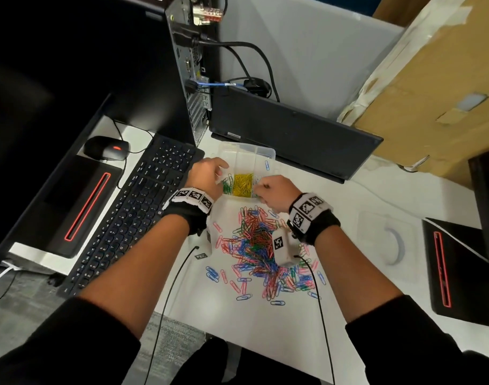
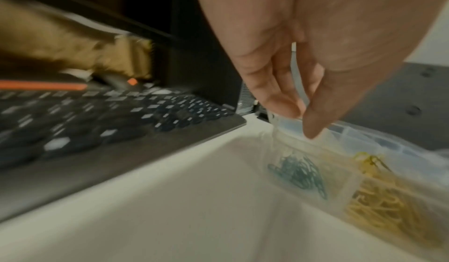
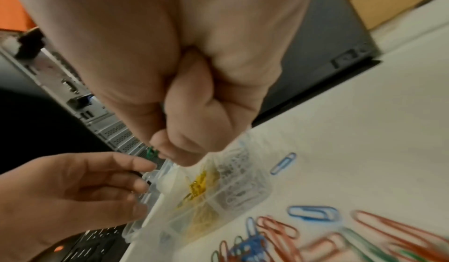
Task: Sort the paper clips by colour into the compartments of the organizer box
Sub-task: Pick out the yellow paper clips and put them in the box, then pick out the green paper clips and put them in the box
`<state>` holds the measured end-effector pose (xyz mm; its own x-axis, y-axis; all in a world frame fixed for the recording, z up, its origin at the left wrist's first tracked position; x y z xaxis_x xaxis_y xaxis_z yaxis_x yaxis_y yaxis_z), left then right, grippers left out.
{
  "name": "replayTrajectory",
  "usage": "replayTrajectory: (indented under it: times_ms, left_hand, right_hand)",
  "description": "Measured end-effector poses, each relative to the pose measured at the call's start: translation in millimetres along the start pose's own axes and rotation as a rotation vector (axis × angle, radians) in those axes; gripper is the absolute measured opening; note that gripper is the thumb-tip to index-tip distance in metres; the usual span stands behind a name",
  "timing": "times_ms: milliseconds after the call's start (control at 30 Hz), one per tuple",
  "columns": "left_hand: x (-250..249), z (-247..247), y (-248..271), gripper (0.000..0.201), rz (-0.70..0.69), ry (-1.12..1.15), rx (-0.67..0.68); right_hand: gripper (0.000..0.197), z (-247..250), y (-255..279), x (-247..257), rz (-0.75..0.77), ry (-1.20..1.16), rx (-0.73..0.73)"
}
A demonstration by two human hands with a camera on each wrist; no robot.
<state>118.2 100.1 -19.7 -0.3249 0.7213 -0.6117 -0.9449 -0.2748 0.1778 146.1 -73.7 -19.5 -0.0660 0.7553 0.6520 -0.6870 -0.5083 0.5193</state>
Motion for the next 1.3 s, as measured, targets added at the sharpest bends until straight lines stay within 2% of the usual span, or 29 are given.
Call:
replayTrajectory:
  times_ms: [67,133,200,333,400,567,800,933,1033,1133,1200,1300]
  left_hand:
    - [13.2,14.5,13.3,0.043,0.025,0.096,-0.124]
    - [33.6,26.0,31.0,0.042,0.109,0.210,-0.233]
    - [56.8,28.5,51.3,0.040,0.211,0.294,-0.275]
    - [95.9,14.4,88.4,0.034,0.325,0.354,-0.224]
    - [103.9,4.5,99.6,0.031,0.302,0.349,-0.173]
    - [91.5,-17.7,111.5,0.022,0.202,0.309,-0.065]
    - [51.2,-40.3,104.0,0.026,0.057,0.181,0.001]
    - [35.7,-49.1,100.3,0.025,0.002,0.186,0.021]
    - [28.7,-58.1,94.7,0.022,-0.017,0.228,0.051]
    - [19.5,-63.6,85.9,0.027,-0.009,0.244,0.058]
    - [10.6,-65.9,80.4,0.030,0.002,0.221,0.060]
    - [-0.8,-68.2,72.9,0.035,0.029,0.144,0.044]
  right_hand:
    - [0.031,0.1,-13.0,21.7,0.054,0.122,-0.032]
    - [0.029,-0.5,-29.3,39.6,0.078,0.200,-0.085]
    - [0.028,-5.6,-45.3,56.7,0.095,0.275,-0.114]
    - [0.025,-26.3,-64.8,88.4,0.163,0.592,-0.113]
    - [0.021,-36.5,-68.9,97.5,0.195,0.703,-0.108]
    - [0.029,-53.1,-73.2,103.2,0.205,0.814,-0.068]
    - [0.022,-59.2,-79.9,92.9,0.181,0.777,-0.013]
    - [0.035,-41.9,-72.2,90.2,0.204,0.569,-0.024]
    - [0.031,-10.1,-52.5,77.8,0.215,0.297,-0.116]
    - [0.014,23.2,-19.0,39.4,0.146,-0.005,-0.244]
    - [0.008,30.6,7.4,10.6,0.089,-0.021,-0.274]
    - [0.015,31.6,35.3,-38.5,-0.012,0.024,-0.349]
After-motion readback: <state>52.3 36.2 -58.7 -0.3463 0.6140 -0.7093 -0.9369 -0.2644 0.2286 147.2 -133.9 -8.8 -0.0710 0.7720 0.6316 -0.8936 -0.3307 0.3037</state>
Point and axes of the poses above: each hand's wrist, its own y-axis away from the middle knuckle, its own z-axis out of the back of the hand, x = y × z, the point moved 10 cm from there along -y, towards the middle knuckle, and after that the axes turned 2 degrees about x, right-handed, at the moved point
